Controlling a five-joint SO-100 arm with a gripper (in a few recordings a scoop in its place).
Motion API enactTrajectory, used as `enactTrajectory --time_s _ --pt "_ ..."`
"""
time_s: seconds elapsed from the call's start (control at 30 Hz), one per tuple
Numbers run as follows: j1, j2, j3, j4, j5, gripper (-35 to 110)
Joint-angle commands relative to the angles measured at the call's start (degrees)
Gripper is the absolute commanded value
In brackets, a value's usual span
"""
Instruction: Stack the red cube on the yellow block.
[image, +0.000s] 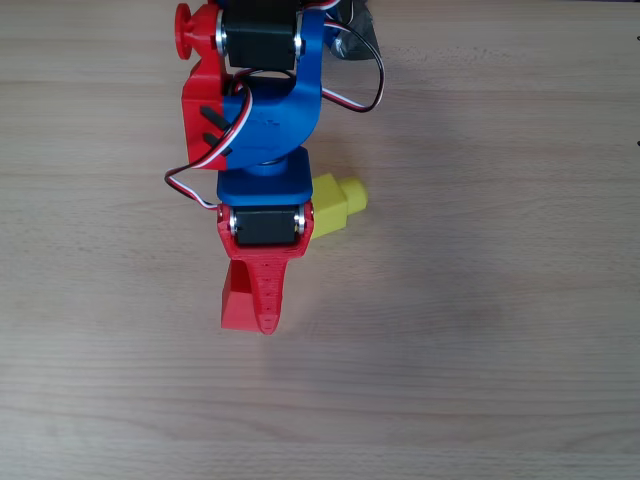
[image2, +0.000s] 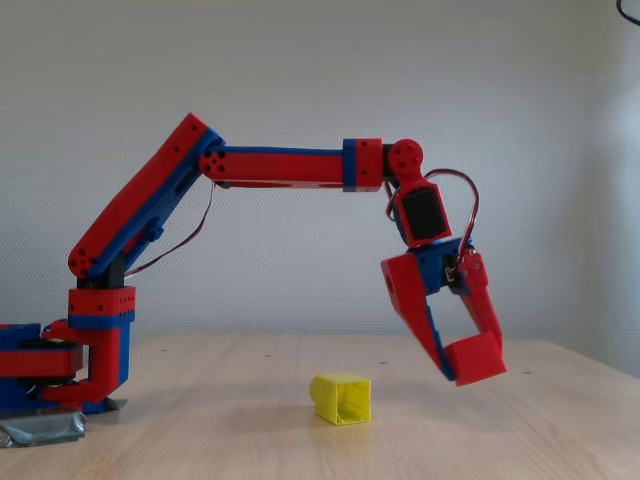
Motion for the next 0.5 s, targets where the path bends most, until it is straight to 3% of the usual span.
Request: enactTrajectory --time_s 0.0,0.47 --pt "0.9 13.2 1.9 -2.5 -1.1 0" --pt "0.4 19.3 6.9 -3.3 -1.2 0"
